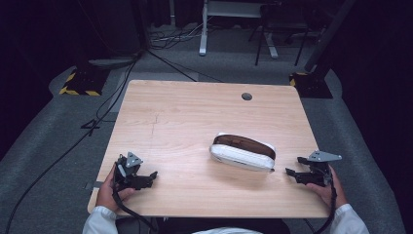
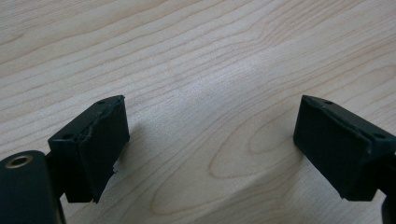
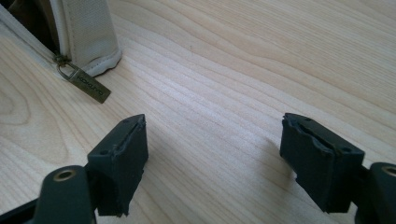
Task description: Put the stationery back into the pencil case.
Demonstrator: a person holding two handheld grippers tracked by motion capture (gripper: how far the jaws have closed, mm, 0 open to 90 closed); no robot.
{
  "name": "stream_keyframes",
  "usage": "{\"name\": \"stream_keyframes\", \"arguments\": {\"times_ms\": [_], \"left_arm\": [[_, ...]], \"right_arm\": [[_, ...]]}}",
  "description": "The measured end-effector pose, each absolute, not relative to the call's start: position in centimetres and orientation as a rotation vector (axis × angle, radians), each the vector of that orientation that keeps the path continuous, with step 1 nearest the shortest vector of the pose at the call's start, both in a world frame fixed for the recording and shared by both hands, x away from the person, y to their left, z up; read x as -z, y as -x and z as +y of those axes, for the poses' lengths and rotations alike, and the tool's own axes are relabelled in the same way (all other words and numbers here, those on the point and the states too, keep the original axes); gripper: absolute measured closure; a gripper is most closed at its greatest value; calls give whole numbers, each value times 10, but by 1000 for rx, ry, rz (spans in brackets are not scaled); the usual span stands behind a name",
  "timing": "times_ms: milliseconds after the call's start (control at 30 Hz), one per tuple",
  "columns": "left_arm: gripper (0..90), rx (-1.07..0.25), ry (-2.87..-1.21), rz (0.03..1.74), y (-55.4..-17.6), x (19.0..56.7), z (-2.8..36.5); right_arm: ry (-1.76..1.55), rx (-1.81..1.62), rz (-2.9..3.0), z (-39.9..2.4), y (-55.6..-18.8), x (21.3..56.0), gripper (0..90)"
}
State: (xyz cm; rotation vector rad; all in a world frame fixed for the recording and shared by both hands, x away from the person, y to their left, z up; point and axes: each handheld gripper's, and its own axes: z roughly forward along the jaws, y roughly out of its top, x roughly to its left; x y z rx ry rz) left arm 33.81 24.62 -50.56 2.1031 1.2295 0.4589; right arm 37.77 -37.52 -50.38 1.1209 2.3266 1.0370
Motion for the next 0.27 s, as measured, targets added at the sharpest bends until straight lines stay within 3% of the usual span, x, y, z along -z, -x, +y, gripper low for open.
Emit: {"name": "stream_keyframes", "arguments": {"times_ms": [267], "left_arm": [[109, -465, -2096, 1246, -338, 506, 245]], "right_arm": [[-1121, -1034, 2324, -375, -378, 504, 232]]}}
